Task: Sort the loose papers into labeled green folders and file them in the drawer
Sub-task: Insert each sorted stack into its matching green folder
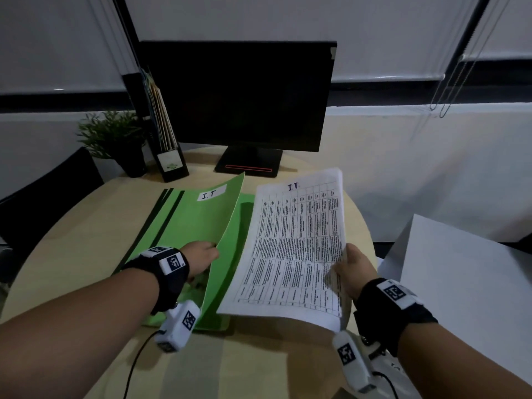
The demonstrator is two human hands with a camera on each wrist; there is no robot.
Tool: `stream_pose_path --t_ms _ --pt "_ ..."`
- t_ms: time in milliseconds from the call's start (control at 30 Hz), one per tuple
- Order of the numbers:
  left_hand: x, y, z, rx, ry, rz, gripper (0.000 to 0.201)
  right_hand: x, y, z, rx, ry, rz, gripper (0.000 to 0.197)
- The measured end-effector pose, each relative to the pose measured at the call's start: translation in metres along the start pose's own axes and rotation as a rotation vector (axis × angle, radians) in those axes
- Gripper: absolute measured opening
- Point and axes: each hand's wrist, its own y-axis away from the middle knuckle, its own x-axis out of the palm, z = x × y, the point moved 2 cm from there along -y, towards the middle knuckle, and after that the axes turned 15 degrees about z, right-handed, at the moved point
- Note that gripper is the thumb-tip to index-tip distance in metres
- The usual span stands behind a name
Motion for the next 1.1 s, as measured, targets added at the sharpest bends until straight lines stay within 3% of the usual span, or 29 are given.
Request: stream_pose_path --t_ms 267,433,700,767,933,1000,1100 --pt "-0.012 0.008 -0.002 0.043 0.018 0.025 0.026 0.014 -0.016 0.021 -0.018 -0.041 0.011 0.023" --pt "-0.032 0.026 -0.006 0.092 0.135 0.086 0.021 0.052 -0.040 0.040 0.028 -0.082 0.099 0.022" --pt "-0.048 0.027 -0.010 0.125 0.104 0.116 0.018 0.128 -0.082 0.085 0.026 -0.039 0.242 0.021" --pt "-0.046 0.024 -0.013 0.142 0.084 0.110 0.018 0.140 -0.088 0.088 0.035 0.000 0.265 0.029" --pt "-0.048 0.014 0.007 0.174 0.286 0.239 0.056 0.166 -0.104 0.088 0.060 0.031 0.424 0.035" --pt "-0.063 0.000 0.025 0.149 0.181 0.164 0.058 0.163 -0.112 0.087 0.075 0.207 0.439 0.032" --pt "-0.101 -0.031 0.067 -0.013 0.011 -0.015 0.055 0.141 -0.122 0.082 0.097 0.334 0.277 0.034"
